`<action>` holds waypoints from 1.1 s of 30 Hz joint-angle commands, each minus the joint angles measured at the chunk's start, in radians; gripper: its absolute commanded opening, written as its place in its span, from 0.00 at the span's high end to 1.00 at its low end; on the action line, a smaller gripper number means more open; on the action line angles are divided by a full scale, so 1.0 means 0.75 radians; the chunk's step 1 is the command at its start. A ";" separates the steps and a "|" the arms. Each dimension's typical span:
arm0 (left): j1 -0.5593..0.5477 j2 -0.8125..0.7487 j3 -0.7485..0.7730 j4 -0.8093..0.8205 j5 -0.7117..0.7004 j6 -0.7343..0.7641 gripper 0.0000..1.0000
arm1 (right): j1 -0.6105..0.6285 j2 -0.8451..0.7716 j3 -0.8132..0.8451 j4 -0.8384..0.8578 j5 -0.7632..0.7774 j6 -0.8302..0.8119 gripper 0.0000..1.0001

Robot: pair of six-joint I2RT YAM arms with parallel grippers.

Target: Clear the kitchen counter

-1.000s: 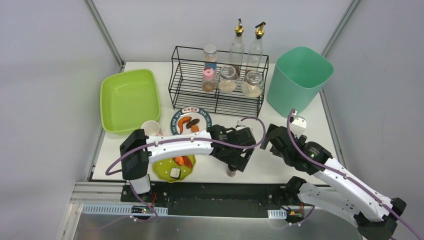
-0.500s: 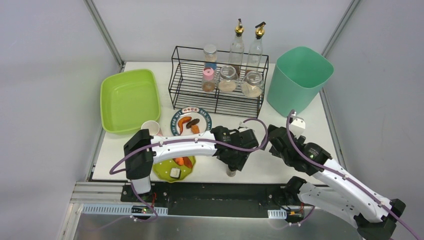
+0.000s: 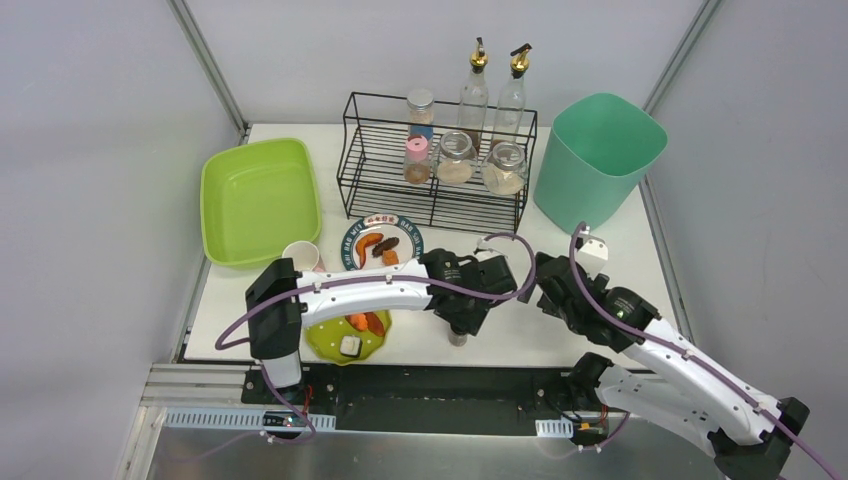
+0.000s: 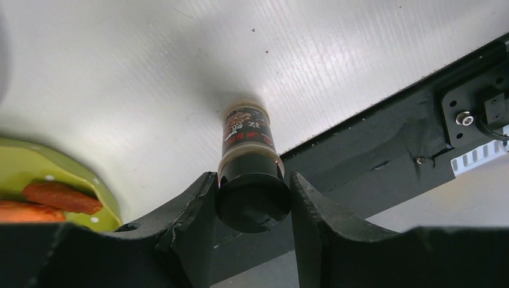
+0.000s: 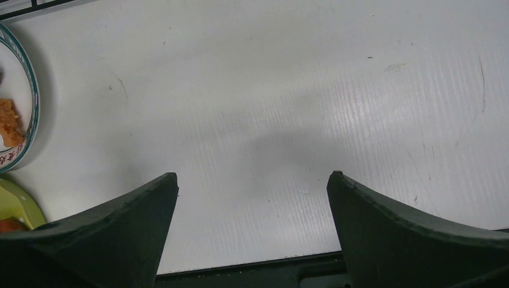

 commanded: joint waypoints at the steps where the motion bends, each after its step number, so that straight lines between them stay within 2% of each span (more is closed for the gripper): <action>1: 0.000 -0.126 0.141 -0.131 -0.158 0.069 1.00 | -0.007 0.003 -0.009 0.040 -0.006 -0.006 0.01; 6: 0.078 -0.194 0.243 -0.222 -0.219 0.158 1.00 | -0.008 0.011 -0.013 0.053 -0.011 -0.009 0.01; 14: 0.364 -0.281 0.421 -0.279 -0.164 0.312 1.00 | -0.011 0.010 -0.032 0.093 -0.038 -0.015 0.01; 23: 0.632 -0.109 0.875 -0.466 -0.166 0.451 1.00 | -0.011 0.035 -0.080 0.169 -0.109 -0.018 0.01; 33: 0.914 0.065 1.152 -0.529 -0.092 0.496 1.00 | -0.011 0.028 -0.088 0.200 -0.170 -0.036 0.01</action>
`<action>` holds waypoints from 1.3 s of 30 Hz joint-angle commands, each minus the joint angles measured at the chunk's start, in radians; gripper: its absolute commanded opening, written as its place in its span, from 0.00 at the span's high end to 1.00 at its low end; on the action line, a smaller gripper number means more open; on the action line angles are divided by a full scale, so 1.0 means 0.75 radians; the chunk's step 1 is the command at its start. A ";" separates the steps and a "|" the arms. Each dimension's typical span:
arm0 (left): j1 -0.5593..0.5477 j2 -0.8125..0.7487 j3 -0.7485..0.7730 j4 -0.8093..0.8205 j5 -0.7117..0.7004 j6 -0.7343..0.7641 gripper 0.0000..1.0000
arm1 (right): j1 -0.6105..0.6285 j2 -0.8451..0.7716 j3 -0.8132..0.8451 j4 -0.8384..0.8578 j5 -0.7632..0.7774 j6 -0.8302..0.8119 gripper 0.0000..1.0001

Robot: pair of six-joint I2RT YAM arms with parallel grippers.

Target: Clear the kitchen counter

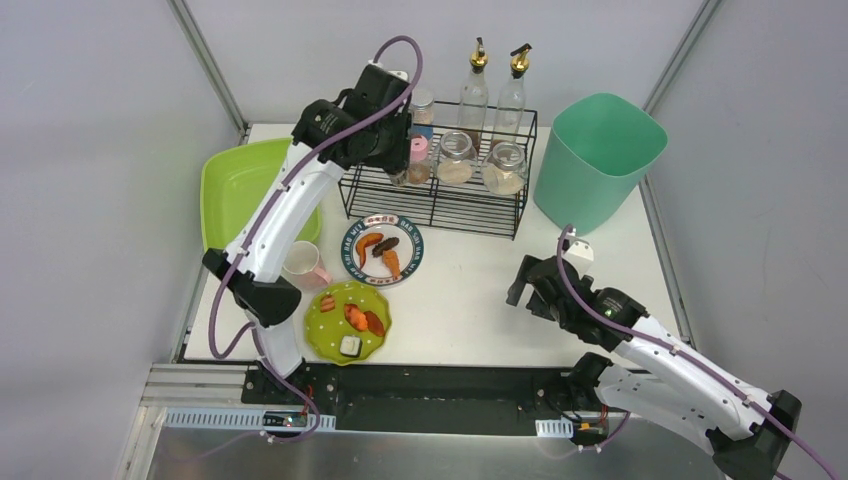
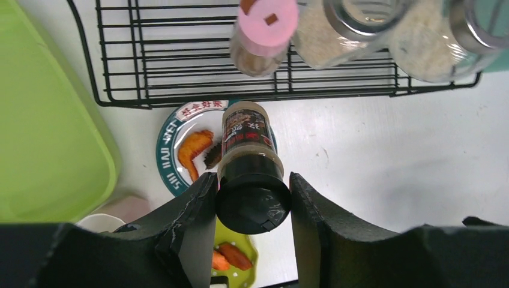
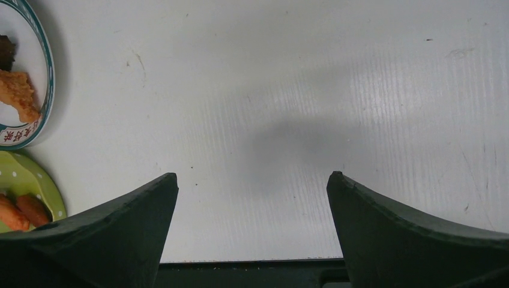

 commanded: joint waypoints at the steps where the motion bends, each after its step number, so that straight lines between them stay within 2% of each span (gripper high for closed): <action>1: 0.120 0.066 0.115 -0.054 0.066 0.045 1.00 | -0.005 -0.013 0.005 0.042 -0.038 -0.027 0.01; 11: 0.270 0.289 0.318 -0.050 0.135 0.000 1.00 | -0.005 -0.021 0.027 0.058 -0.101 -0.072 0.01; 27: 0.324 0.441 0.316 -0.030 0.131 -0.036 1.00 | -0.005 -0.024 -0.019 0.121 -0.173 -0.081 0.01; 34: 0.326 0.468 0.318 -0.031 0.116 -0.044 0.73 | -0.005 -0.037 -0.038 0.122 -0.183 -0.073 0.01; 39: 0.328 0.479 0.316 -0.031 0.114 -0.042 0.59 | -0.005 -0.047 -0.047 0.122 -0.194 -0.065 0.01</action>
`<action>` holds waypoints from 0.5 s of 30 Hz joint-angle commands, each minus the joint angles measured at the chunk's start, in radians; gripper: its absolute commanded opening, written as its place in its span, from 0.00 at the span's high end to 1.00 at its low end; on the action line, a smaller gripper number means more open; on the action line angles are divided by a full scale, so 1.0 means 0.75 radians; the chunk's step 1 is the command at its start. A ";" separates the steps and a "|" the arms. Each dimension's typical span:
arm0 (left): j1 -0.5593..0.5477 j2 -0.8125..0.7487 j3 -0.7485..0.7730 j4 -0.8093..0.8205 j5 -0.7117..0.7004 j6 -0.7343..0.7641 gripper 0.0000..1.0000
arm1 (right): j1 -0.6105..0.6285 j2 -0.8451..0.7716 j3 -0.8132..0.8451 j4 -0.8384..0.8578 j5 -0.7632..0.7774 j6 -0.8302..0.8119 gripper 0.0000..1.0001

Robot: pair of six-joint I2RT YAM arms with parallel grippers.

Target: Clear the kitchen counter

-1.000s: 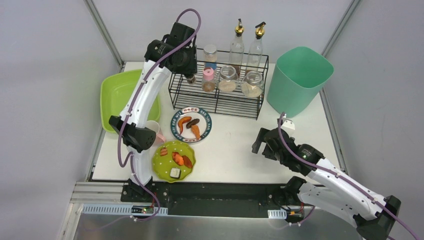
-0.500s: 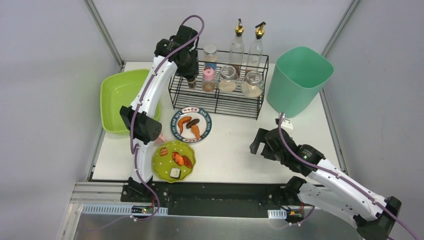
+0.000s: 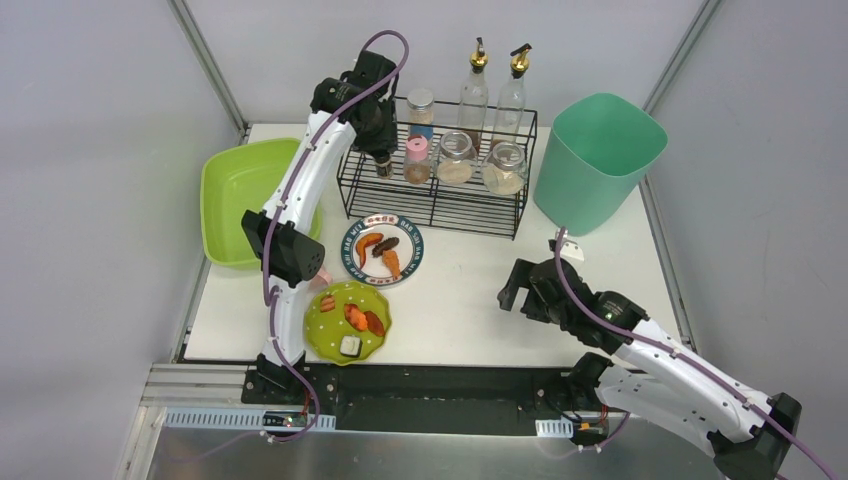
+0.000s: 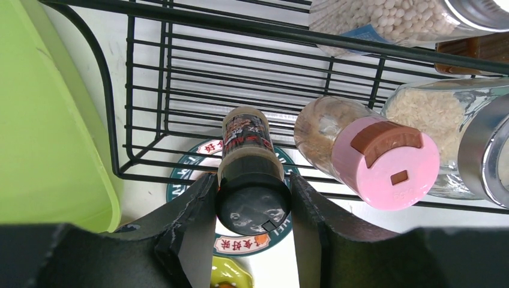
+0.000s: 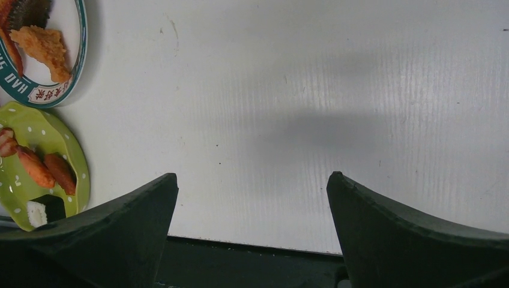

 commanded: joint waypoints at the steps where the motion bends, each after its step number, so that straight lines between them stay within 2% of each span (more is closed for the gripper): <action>1: 0.013 0.026 0.039 -0.015 -0.019 -0.018 0.55 | -0.006 -0.016 -0.009 0.017 -0.016 0.002 0.01; 5: 0.015 0.029 0.040 -0.014 -0.026 -0.017 0.37 | -0.005 -0.015 -0.009 0.017 -0.014 0.002 0.01; 8: 0.018 0.030 0.042 -0.015 -0.023 -0.018 0.30 | -0.005 -0.012 -0.011 0.016 -0.019 0.004 0.01; 12: 0.019 0.026 0.047 -0.011 -0.021 -0.019 0.23 | -0.005 -0.017 -0.021 0.016 -0.017 0.008 0.01; 15: 0.018 0.017 0.051 -0.009 -0.013 -0.019 0.22 | -0.006 -0.021 -0.025 0.014 -0.019 0.013 0.01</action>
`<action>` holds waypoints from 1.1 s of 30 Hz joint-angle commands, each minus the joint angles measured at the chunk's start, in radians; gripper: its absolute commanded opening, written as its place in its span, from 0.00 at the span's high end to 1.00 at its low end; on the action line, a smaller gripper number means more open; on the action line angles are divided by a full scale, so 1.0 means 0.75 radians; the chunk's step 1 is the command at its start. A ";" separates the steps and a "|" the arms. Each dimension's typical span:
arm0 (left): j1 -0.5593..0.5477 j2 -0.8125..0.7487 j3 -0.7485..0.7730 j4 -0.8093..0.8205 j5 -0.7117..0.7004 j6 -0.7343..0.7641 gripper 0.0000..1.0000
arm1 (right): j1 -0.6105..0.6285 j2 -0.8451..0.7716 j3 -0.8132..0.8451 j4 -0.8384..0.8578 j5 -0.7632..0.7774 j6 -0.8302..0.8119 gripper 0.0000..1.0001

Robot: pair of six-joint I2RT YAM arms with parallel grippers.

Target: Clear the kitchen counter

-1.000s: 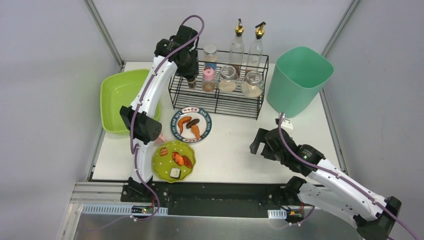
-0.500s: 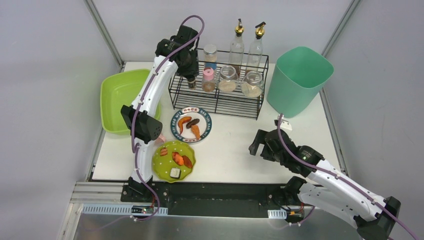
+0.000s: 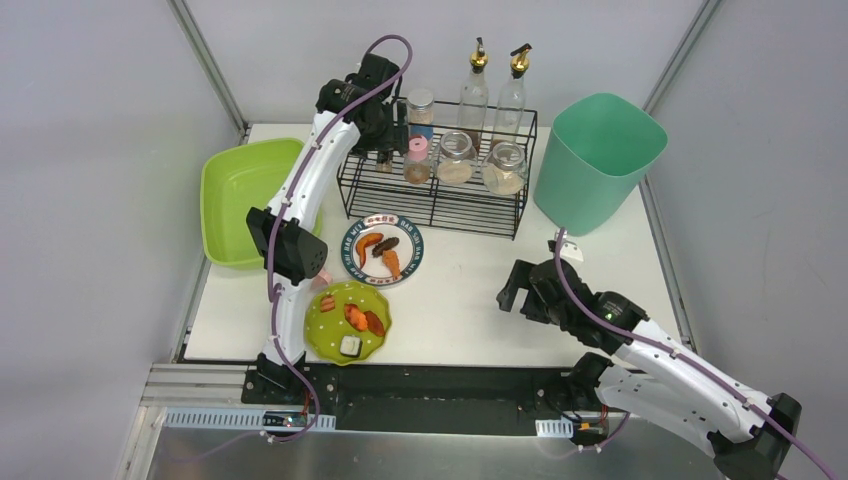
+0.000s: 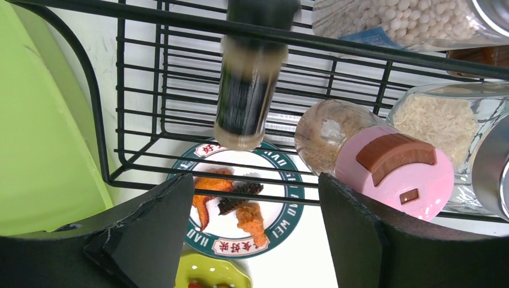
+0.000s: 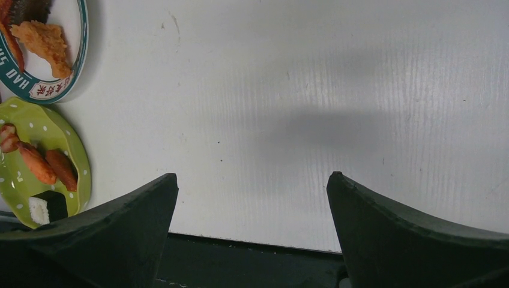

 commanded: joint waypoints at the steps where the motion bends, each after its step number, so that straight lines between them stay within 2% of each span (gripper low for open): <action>1: 0.018 -0.024 0.049 -0.007 -0.008 -0.011 0.22 | -0.005 -0.020 -0.020 0.012 -0.001 0.011 0.01; 12: 0.017 -0.133 0.009 -0.007 0.027 -0.010 0.21 | -0.006 -0.019 0.018 -0.011 -0.006 0.007 0.01; 22: -0.027 -0.330 -0.179 -0.002 0.041 -0.011 0.17 | -0.002 -0.054 0.069 -0.050 -0.026 0.002 0.01; 27: -0.088 -0.489 -0.324 0.023 0.026 0.002 0.16 | -0.003 -0.079 0.090 -0.057 -0.016 -0.041 0.01; 33: -0.157 -0.737 -0.629 0.098 0.001 -0.001 0.06 | -0.003 -0.105 0.119 -0.047 -0.007 -0.075 0.01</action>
